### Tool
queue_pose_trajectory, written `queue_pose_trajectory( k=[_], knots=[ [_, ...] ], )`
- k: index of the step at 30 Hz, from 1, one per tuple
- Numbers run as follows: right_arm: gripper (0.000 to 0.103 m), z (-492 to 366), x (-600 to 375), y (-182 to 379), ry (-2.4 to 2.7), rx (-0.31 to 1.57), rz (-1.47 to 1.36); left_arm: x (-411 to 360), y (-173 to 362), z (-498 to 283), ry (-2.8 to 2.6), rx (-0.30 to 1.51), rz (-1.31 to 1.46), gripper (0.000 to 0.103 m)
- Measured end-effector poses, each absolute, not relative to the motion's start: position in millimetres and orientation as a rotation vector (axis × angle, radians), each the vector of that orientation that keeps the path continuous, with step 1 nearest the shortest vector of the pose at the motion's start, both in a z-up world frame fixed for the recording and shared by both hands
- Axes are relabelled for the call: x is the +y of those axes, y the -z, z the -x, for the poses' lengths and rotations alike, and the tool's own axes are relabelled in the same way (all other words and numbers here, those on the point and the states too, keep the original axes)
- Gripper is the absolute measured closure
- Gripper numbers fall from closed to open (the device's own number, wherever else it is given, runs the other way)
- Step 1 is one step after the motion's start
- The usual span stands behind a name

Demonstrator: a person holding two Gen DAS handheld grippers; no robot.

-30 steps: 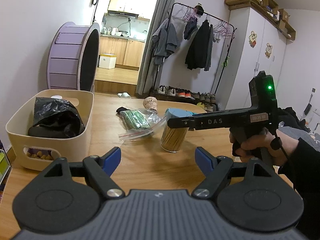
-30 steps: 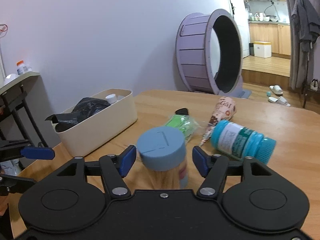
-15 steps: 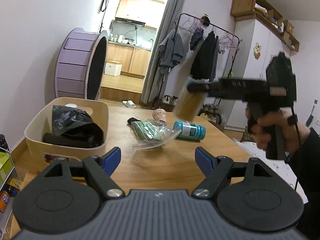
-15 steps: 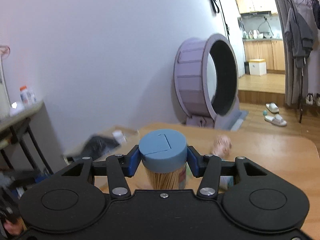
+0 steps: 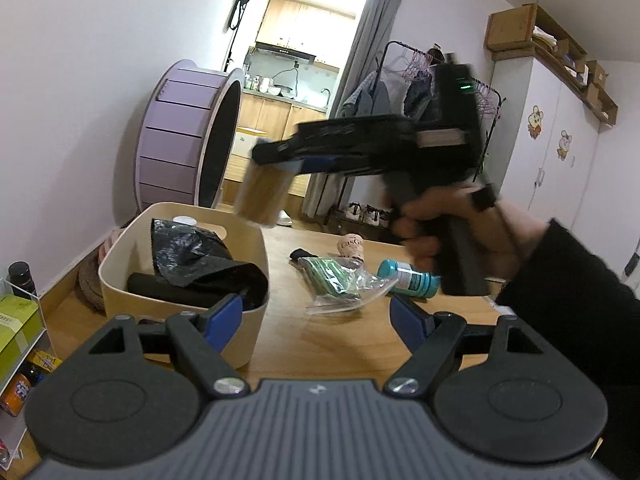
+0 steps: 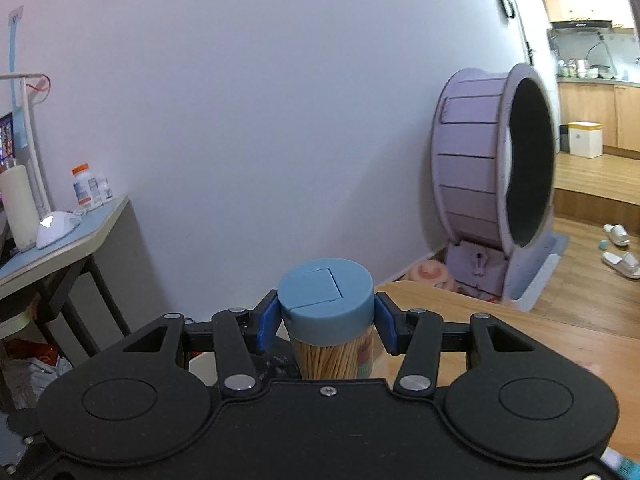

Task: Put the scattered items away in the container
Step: 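Carry the toothpick jar over the cream bin and open the right gripper, then move the right gripper to the plastic bag of green items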

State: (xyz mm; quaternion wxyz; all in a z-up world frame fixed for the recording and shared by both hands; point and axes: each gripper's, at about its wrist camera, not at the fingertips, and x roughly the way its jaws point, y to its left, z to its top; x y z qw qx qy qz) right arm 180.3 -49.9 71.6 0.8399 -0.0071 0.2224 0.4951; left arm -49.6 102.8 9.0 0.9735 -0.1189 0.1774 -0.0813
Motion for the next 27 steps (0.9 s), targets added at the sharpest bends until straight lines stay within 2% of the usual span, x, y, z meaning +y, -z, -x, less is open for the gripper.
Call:
queue_pose_trajectory(
  k=[6,10,17,19,24,27],
  knots=[
    [0.054,-193,-13,-46,-1.022,0.510,0.072,103,-11,50,0.170,0.355,0.240,0.023],
    [0.048,-195,-12,-36,-0.987,0.518,0.080,103,-10,52,0.172,0.356,0.236,0.023],
    [0.042,-177,-56,-54,-0.959,0.466,0.059,98,-10,51,0.179,0.361,0.228,0.023],
    [0.034,-169,-75,-57,-0.925,0.452,0.063,95,-10,50,0.184,0.364,0.222,0.023],
    [0.033,-160,-121,-52,-0.837,0.480,0.069,87,-8,48,0.197,0.370,0.204,0.023],
    [0.029,-156,-142,-40,-0.778,0.516,0.075,82,-7,47,0.207,0.373,0.194,0.023]
  ],
)
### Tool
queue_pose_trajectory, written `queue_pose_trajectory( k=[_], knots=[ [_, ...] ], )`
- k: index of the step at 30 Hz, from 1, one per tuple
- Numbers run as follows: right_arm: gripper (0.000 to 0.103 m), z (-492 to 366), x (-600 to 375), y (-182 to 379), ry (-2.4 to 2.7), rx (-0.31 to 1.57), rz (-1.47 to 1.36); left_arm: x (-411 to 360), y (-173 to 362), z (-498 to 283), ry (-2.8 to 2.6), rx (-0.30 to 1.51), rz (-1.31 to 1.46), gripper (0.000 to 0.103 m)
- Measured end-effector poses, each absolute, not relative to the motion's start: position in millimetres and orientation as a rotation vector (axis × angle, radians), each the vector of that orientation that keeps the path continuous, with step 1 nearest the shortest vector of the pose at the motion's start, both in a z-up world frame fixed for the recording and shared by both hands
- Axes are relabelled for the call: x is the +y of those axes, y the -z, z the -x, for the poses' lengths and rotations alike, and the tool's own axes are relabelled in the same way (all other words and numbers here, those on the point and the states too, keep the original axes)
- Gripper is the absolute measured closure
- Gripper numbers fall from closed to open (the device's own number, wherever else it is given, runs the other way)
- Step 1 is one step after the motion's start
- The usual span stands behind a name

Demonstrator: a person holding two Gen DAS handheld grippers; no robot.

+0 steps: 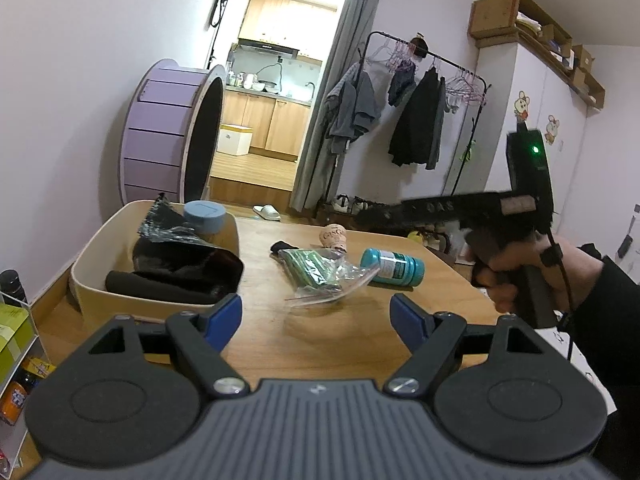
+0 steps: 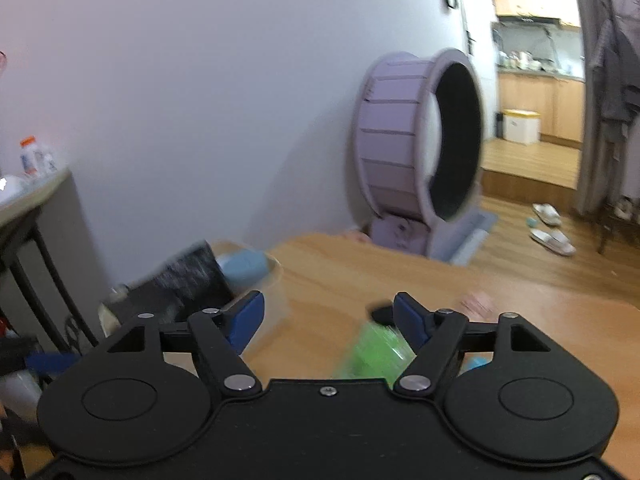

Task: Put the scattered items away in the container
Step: 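Move the right gripper to the plastic bag of green items, then close the right gripper on the plastic bag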

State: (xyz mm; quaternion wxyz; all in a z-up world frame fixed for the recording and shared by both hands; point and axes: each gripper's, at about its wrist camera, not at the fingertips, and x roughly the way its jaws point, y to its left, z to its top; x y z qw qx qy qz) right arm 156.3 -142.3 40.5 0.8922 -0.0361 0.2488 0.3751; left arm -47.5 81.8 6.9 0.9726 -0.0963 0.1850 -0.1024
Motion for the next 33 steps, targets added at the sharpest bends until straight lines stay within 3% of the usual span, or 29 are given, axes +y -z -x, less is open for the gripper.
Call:
queue_pose_trajectory(
  k=[6,9,22,26,28,33],
  knots=[
    [0.027,-164,-162,-18,-0.708,0.613,-0.036,74,-5,45,0.223,0.378,0.178,0.023],
    [0.018,-167,-154,-5,-0.696,0.665,-0.059,72,-5,45,0.227,0.378,0.174,0.023],
    [0.019,-178,-106,29,-0.667,0.735,0.066,76,-6,46,0.221,0.377,0.187,0.023],
    [0.035,-174,-99,38,-0.671,0.710,0.128,77,-6,46,0.218,0.375,0.192,0.023],
    [0.056,-171,-99,37,-0.675,0.692,0.148,78,-6,46,0.217,0.375,0.194,0.023],
    [0.072,-169,-110,32,-0.685,0.681,0.138,77,-7,45,0.222,0.373,0.188,0.023]
  ],
)
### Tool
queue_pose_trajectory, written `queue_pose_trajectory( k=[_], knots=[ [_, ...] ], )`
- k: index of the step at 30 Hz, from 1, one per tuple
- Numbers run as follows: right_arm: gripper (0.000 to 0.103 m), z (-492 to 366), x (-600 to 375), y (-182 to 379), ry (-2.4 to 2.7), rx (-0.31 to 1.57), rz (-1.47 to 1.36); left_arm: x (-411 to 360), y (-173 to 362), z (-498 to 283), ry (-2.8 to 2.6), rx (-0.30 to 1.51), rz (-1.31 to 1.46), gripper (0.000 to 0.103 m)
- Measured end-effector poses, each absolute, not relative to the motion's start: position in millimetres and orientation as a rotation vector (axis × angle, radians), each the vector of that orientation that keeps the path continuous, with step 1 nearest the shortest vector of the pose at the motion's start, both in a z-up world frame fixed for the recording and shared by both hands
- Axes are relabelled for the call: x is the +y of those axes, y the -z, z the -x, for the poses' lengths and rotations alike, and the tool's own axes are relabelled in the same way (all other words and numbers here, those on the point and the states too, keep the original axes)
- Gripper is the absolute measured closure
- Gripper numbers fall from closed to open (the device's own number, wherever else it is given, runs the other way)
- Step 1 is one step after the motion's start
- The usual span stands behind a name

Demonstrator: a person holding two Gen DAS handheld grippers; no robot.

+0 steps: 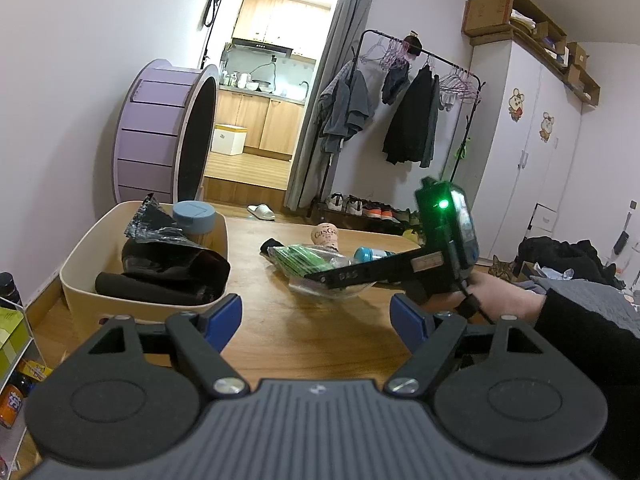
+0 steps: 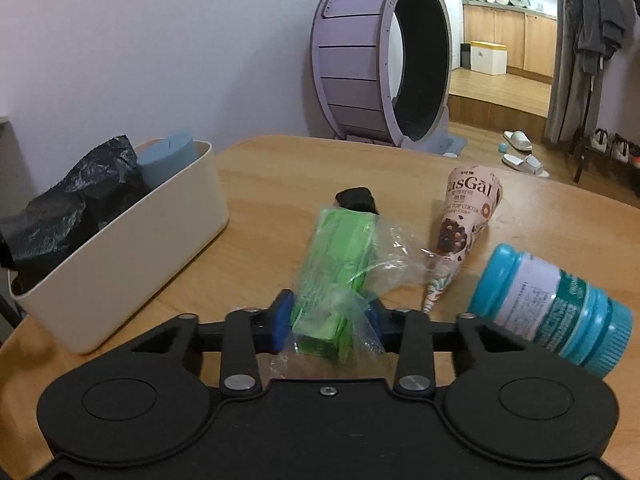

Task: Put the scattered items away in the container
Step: 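Close the right gripper on the plastic bag, then carry the bag over the cream bin and open the right gripper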

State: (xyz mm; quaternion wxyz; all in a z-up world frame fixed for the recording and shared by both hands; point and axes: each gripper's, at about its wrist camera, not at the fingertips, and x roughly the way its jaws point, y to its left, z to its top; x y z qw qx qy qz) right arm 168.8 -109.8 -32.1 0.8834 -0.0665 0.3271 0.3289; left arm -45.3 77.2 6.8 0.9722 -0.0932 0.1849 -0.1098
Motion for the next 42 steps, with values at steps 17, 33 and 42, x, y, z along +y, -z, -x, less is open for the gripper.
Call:
queue_pose_trajectory(
  k=[17,33,42],
  knots=[
    [0.086,-122,-115,-67,-0.878,0.481,-0.003,100,-12,58,0.160,0.331,0.215,0.023],
    [0.045,-120,-30,-63,-1.078,0.532,0.028,110,-19,71,0.134,0.299,0.236,0.023],
    [0.040,-109,-90,-73,-0.948,0.480,0.062,101,-16,62,0.174,0.323,0.211,0.023]
  ],
)
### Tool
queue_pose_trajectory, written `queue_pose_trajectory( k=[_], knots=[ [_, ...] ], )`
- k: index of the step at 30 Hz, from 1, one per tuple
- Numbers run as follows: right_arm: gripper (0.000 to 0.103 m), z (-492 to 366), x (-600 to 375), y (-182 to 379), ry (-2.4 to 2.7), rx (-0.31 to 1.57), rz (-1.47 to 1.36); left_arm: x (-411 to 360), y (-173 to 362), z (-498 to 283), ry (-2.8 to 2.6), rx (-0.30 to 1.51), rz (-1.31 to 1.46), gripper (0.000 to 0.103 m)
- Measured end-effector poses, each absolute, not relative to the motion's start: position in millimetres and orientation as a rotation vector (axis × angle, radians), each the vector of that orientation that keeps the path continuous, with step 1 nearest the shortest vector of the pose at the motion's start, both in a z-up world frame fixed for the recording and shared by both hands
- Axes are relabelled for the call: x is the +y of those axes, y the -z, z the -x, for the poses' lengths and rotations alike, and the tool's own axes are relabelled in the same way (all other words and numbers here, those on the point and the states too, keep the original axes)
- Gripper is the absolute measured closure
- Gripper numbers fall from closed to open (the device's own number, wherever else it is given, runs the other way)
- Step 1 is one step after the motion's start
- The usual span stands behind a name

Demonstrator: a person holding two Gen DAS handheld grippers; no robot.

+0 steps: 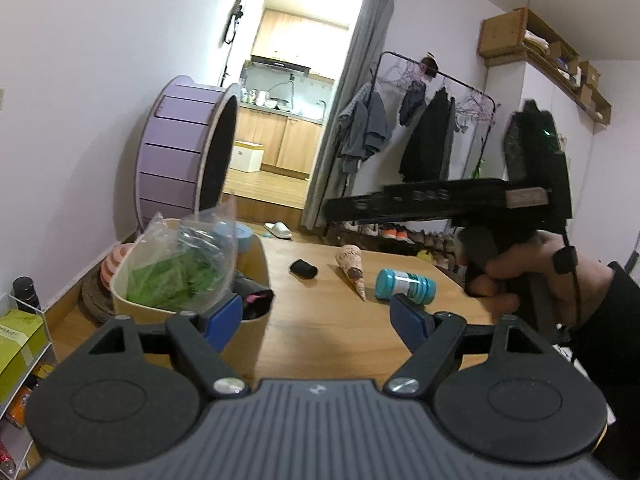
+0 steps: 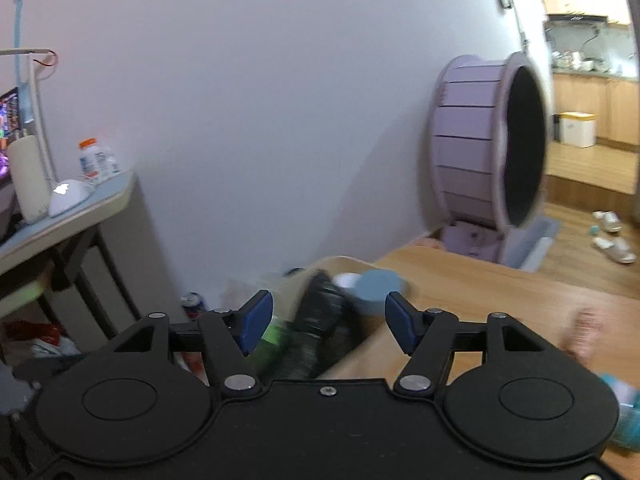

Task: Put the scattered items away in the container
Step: 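Carry the bag over the cream bin and open the right gripper, then move the right gripper to the clear plastic cup, then close the right gripper around the clear cup and lift it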

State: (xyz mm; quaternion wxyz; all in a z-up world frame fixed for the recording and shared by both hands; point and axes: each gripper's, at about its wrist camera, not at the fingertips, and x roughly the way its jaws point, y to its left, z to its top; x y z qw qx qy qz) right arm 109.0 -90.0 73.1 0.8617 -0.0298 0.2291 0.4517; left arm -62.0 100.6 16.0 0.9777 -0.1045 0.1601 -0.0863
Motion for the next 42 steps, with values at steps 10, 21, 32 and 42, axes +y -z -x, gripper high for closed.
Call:
queue_pose_trajectory(
  k=[10,21,32,42],
  knots=[
    [0.029,-120,-192,-53,-0.681,0.498,0.098,72,-9,46,0.238,0.363,0.172,0.023],
    [0.028,-94,-258,-15,-0.545,0.578,0.109,37,5,35,0.317,0.425,0.116,0.023],
    [0.013,-60,-294,17,-0.440,0.575,0.054,19,14,34,0.350,0.458,0.081,0.023],
    [0.049,-67,-291,34,-0.448,0.639,0.092,19,15,39,0.342,0.457,0.082,0.023]
  ],
)
